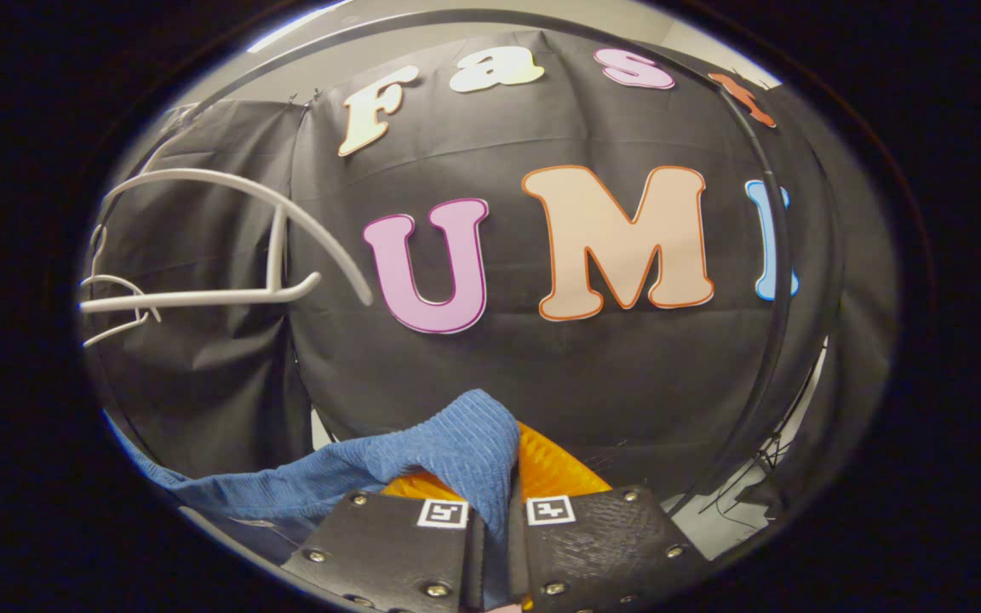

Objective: Grasp the clothes on the hanger with both hands and then place them into the laundry hamper below.

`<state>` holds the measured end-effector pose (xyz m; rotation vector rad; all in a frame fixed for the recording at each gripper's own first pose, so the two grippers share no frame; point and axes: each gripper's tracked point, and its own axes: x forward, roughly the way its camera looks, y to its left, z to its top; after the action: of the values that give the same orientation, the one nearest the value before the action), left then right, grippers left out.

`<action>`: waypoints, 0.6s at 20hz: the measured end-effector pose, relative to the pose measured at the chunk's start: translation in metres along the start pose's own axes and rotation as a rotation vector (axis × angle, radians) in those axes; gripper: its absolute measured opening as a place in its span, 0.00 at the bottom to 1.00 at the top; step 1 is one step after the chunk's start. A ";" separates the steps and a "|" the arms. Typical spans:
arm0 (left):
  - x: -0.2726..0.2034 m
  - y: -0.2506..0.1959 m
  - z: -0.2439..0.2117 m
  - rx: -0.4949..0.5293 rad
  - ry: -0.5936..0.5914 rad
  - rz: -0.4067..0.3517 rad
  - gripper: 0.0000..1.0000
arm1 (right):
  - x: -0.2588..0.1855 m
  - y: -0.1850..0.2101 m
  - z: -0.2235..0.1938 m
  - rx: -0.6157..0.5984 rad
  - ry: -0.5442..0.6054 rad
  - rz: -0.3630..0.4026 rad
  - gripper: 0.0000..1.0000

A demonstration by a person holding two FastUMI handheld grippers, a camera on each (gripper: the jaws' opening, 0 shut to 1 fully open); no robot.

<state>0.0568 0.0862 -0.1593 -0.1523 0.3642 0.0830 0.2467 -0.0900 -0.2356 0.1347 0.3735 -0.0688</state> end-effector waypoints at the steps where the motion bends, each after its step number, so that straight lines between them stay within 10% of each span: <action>1: -0.008 -0.003 -0.001 0.003 0.001 -0.002 0.08 | -0.007 0.000 -0.002 0.001 0.003 0.006 0.11; 12: -0.022 -0.092 0.020 0.063 -0.054 -0.163 0.07 | -0.080 0.023 0.029 -0.007 -0.076 0.098 0.11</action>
<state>0.0531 -0.0022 -0.1209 -0.1167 0.2993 -0.0856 0.1856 -0.0680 -0.1764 0.1426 0.2910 0.0239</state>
